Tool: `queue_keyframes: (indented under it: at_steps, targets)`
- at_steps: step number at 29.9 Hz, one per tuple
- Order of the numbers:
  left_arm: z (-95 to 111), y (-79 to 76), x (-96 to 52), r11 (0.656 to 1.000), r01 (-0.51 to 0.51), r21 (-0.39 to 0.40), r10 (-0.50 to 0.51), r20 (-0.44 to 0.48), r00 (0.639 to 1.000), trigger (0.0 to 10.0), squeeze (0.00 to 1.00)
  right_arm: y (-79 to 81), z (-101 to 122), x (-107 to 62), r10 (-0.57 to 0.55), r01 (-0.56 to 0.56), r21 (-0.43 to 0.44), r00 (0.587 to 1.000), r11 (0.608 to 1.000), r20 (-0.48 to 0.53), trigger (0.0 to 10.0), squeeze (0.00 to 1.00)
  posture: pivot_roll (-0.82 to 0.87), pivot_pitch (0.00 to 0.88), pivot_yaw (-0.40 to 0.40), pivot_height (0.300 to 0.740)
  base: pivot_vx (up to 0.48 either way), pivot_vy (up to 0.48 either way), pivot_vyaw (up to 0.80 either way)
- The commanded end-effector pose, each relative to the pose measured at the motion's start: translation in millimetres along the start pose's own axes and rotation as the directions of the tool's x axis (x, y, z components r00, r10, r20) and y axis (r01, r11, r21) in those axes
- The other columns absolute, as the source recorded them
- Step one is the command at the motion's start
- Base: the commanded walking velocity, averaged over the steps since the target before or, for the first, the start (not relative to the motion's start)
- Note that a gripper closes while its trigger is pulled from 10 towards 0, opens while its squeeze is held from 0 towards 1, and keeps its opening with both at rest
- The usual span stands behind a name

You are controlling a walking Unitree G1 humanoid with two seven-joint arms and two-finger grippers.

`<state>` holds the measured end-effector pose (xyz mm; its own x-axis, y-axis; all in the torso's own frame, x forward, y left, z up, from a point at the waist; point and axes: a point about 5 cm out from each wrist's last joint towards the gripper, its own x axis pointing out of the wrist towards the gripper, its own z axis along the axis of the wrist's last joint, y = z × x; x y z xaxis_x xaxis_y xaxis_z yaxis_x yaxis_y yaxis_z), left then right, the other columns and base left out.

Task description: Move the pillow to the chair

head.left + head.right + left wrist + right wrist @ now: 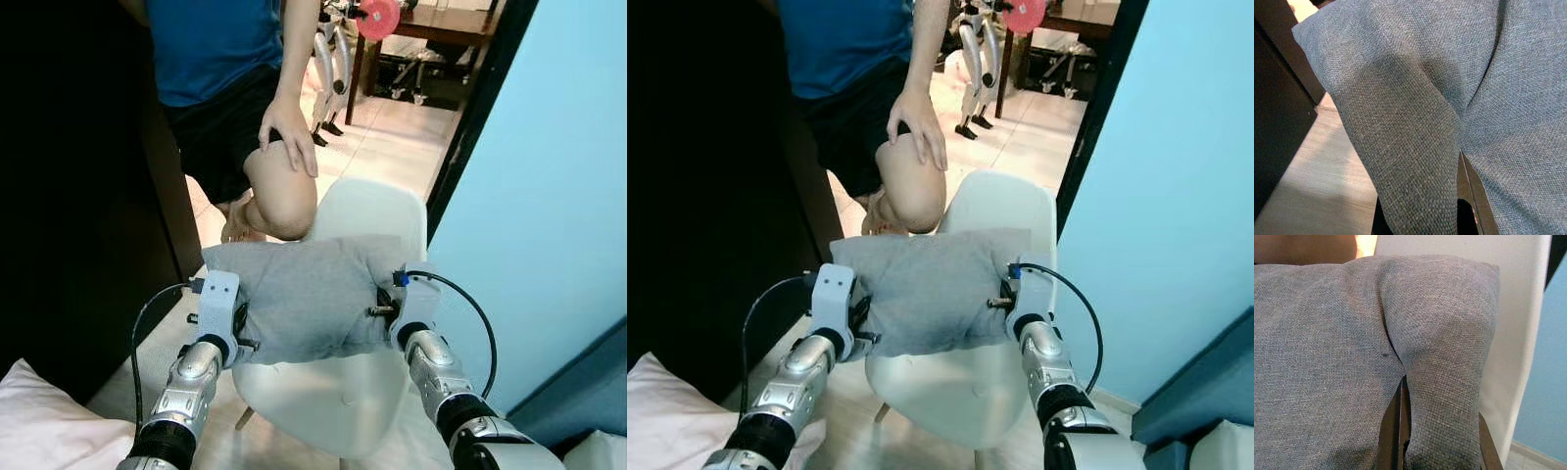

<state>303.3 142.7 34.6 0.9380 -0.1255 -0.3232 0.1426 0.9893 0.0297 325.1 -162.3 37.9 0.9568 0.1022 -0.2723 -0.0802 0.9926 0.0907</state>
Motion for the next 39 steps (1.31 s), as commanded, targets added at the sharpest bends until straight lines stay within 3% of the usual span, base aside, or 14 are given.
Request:
queue_keyframes:
  at_steps: [1, 12, 21, 25, 39]
  targets:
    - [8.6, -3.6, 1.2, 1.000, 0.013, 0.027, -0.014, 0.044, 0.999, 10.0, 0.00, 3.1, 3.4, 1.2, 0.018, -0.018, -0.006, 1.000, 1.000, 0.015, 10.0, 0.00, 0.01, 0.000, -0.045, 0.740, 0.000, 0.000, 0.00]
    - [6.1, -5.6, 0.9, 1.000, 0.011, 0.026, -0.011, 0.033, 0.999, 10.0, 0.00, 3.0, 5.4, 2.5, 0.028, -0.028, -0.024, 1.000, 0.999, 0.009, 10.0, 0.00, 0.01, 0.000, -0.049, 0.740, 0.000, 0.000, 0.00]
    - [4.8, -4.7, 1.4, 0.999, 0.007, 0.033, -0.008, 0.021, 1.000, 10.0, 0.00, 5.1, 5.8, 3.3, 0.038, -0.038, -0.034, 0.999, 0.999, 0.005, 10.0, 0.00, 0.01, 0.000, -0.061, 0.740, 0.000, -0.430, 0.00]
    - [3.0, -3.1, 1.8, 1.000, -0.007, 0.007, 0.007, 0.003, 1.000, 10.0, 0.00, 6.8, 8.6, 5.0, 0.045, -0.045, -0.040, 0.999, 0.998, 0.008, 10.0, 0.00, 0.02, 0.000, -0.067, 0.740, 0.000, 0.000, 0.00]
    - [5.0, 2.6, 3.1, 1.000, -0.013, 0.023, 0.013, 0.003, 1.000, 10.0, 0.00, 9.0, 13.0, 8.4, 0.033, -0.033, -0.036, 0.999, 0.999, 0.003, 10.0, 0.00, 0.02, 0.000, -0.062, 0.740, 0.000, 0.000, 0.00]
